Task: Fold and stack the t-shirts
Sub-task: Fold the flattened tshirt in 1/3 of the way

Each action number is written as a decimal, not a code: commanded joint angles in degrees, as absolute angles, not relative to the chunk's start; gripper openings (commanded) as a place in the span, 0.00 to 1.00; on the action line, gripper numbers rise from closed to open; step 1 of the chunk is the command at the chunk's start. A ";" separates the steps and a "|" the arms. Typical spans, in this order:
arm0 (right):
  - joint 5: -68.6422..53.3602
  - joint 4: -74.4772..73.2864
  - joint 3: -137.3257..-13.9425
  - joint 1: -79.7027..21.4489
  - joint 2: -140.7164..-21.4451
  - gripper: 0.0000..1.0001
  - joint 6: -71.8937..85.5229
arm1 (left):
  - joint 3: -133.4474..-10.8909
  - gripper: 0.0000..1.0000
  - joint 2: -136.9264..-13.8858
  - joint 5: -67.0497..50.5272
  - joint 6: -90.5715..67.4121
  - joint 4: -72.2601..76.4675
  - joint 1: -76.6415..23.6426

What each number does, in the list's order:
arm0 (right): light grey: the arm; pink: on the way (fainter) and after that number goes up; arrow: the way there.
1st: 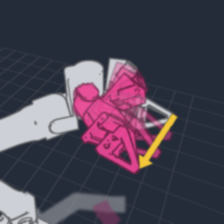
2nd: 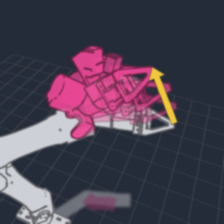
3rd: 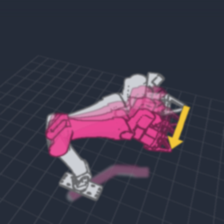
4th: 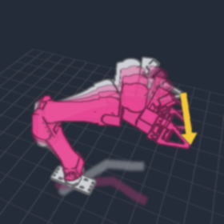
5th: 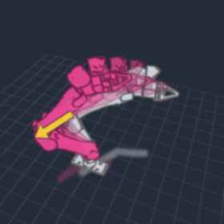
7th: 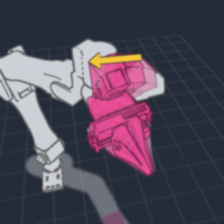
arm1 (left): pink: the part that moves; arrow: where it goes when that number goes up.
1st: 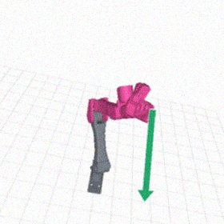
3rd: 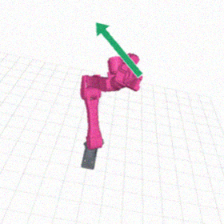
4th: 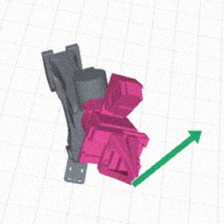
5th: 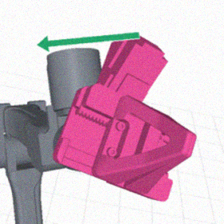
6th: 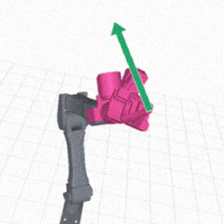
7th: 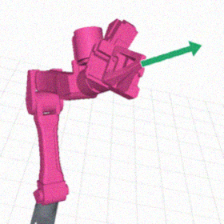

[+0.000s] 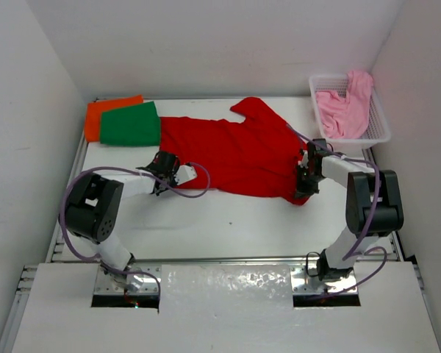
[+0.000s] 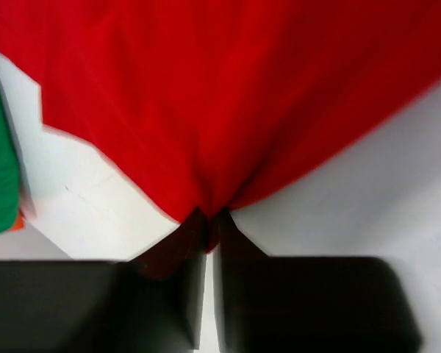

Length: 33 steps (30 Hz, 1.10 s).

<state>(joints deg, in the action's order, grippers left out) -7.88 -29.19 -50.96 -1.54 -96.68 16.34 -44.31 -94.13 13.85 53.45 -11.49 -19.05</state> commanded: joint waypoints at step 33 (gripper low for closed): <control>-10.72 -41.48 -29.71 6.15 -71.55 0.26 17.31 | -30.68 0.18 -69.00 13.62 37.35 -40.87 -22.32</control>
